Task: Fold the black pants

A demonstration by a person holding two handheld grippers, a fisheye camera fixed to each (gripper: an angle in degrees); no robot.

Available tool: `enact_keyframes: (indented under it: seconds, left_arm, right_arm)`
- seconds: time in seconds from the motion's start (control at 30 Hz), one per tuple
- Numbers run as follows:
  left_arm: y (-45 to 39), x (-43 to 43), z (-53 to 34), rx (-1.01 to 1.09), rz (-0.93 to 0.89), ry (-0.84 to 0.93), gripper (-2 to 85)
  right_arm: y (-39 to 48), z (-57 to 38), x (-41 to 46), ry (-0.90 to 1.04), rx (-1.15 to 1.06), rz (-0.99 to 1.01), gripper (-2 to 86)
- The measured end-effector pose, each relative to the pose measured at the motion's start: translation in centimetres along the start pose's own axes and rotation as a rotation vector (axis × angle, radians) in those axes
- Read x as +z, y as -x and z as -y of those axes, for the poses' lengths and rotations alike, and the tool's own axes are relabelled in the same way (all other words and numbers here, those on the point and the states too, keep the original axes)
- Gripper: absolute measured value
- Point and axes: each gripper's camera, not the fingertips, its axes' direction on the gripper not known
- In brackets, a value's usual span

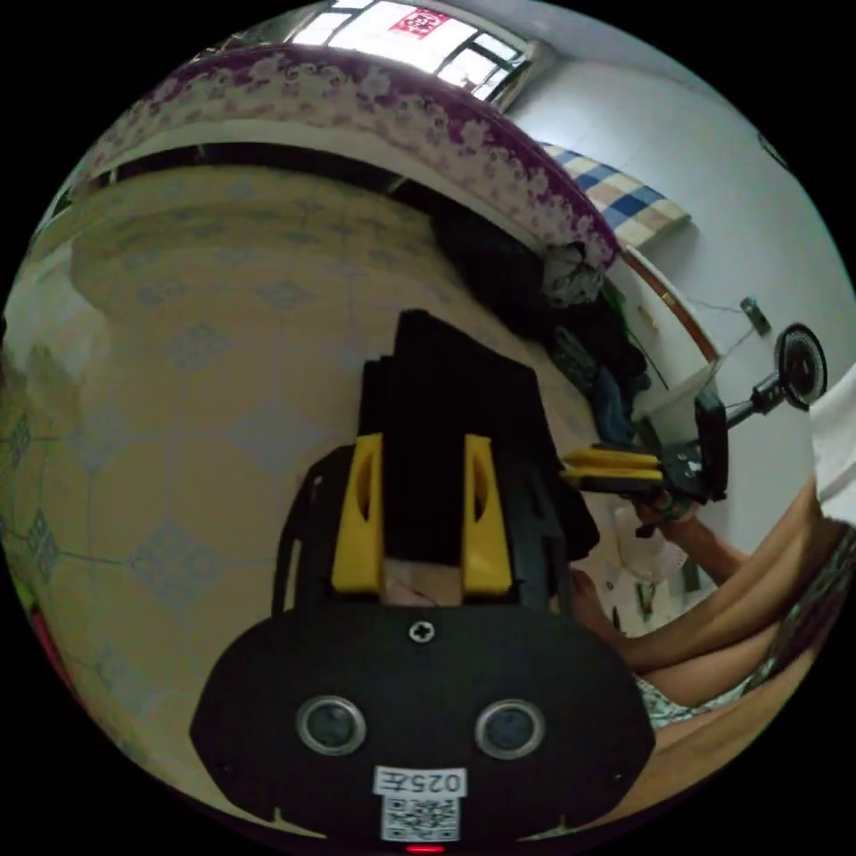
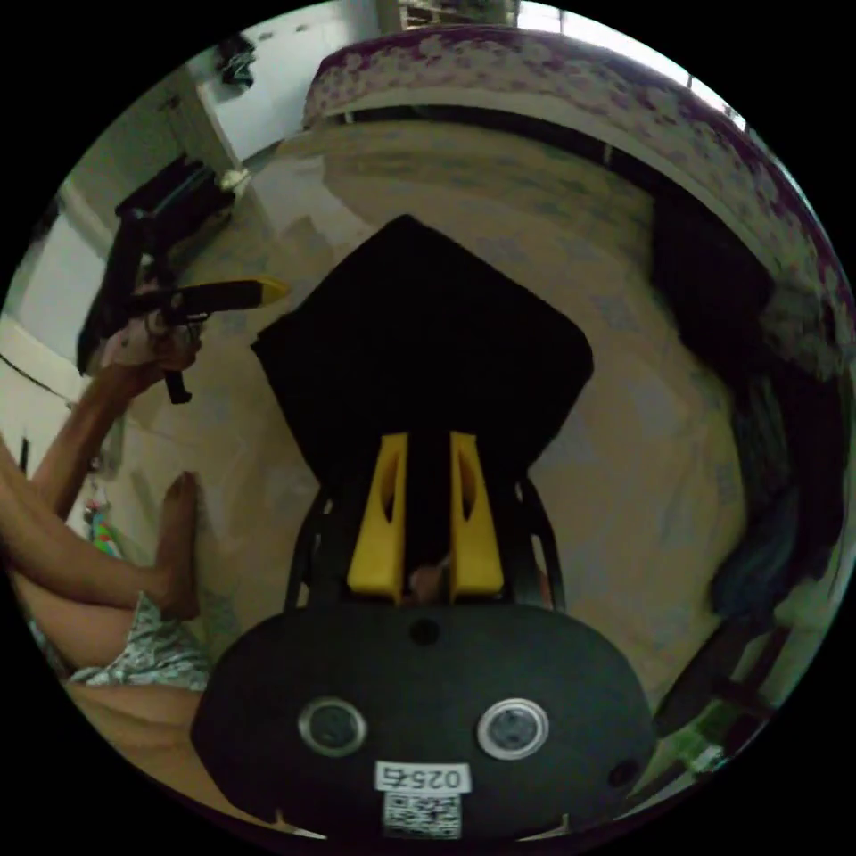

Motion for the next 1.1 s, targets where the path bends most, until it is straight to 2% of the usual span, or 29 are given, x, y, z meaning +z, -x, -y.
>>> enact_keyframes:
  seconds: [0.07,0.17,0.2,0.23,0.3,0.37,0.4,0.47,0.53,0.6,0.63,0.67,0.77,0.8,0.83,0.9,1.03,1.1]
  left_arm:
    - [2.7,0.1,0.9,-0.065,-0.015,0.15,18.4]
    - [6.3,2.2,1.8,-0.107,-0.163,0.363,18.9]
    - [7.4,3.0,2.3,-0.137,-0.231,0.419,18.6]
    - [7.9,3.5,2.6,-0.143,-0.248,0.447,18.2]
    - [9.4,4.3,3.9,-0.121,-0.226,0.544,16.3]
    - [10.7,4.4,4.6,-0.125,-0.239,0.621,15.0]
    - [11.5,4.3,4.7,-0.11,-0.242,0.649,13.2]
    - [13.4,3.7,4.0,-0.145,-0.288,0.65,10.9]
    - [15.7,2.7,2.0,-0.231,-0.36,0.621,8.9]
    - [17.8,1.1,-2.8,-0.328,-0.507,0.597,6.7]
    - [18.1,0.7,-4.5,-0.37,-0.555,0.596,6.4]
    - [18.6,0.1,-8.1,-0.44,-0.661,0.59,5.9]
    - [19.9,-1.4,-16.6,-0.631,-0.995,0.553,5.0]
    - [20.6,-2.6,-19.2,-0.697,-1.144,0.478,4.6]
    - [21.0,-3.5,-20.2,-0.717,-1.21,0.424,4.5]
    - [23.4,-8.5,-22.3,-0.75,-1.357,0.187,3.5]
    - [29.0,-21.7,-20.8,-0.563,-1.199,-0.037,2.0]
    - [33.3,-33.5,-19.8,-0.47,-0.995,-0.199,1.9]
  right_arm:
    - [-2.8,-1.9,-1.2,-0.018,0.16,0.163,14.2]
    - [-8.3,-5.5,0.6,0.015,0.51,0.479,20.5]
    - [-9.7,-6.6,2.2,0.027,0.605,0.643,21.3]
    - [-10.1,-7.0,3.0,0.022,0.635,0.723,21.7]
    - [-11.0,-7.1,6.2,-0.062,0.765,1.011,19.3]
    - [-10.4,-5.2,8.7,-0.056,0.788,1.156,14.7]
    - [-9.6,-3.4,9.0,-0.014,0.743,1.086,9.9]
    - [-9.0,-1.1,8.6,0.083,0.695,1.054,9.0]
    - [-8.8,0.0,7.8,0.172,0.722,1.122,7.9]
    - [-7.7,1.1,5.8,0.279,0.796,1.329,7.6]
    - [-7.2,1.5,5.1,0.308,0.818,1.353,7.5]
    - [-5.9,2.7,3.4,0.374,0.83,1.357,7.5]
    - [-0.8,8.9,-1.2,0.537,0.677,1.256,7.3]
    - [1.8,12.3,-2.8,0.573,0.616,1.233,7.2]
    - [3.2,14.0,-3.4,0.585,0.59,1.226,7.2]
    - [9.8,22.2,-5.0,0.647,0.489,1.21,7.1]
    - [24.0,36.3,-6.9,0.711,0.197,1.153,6.9]
    - [35.5,45.9,-10.0,0.668,-0.068,1.161,6.8]
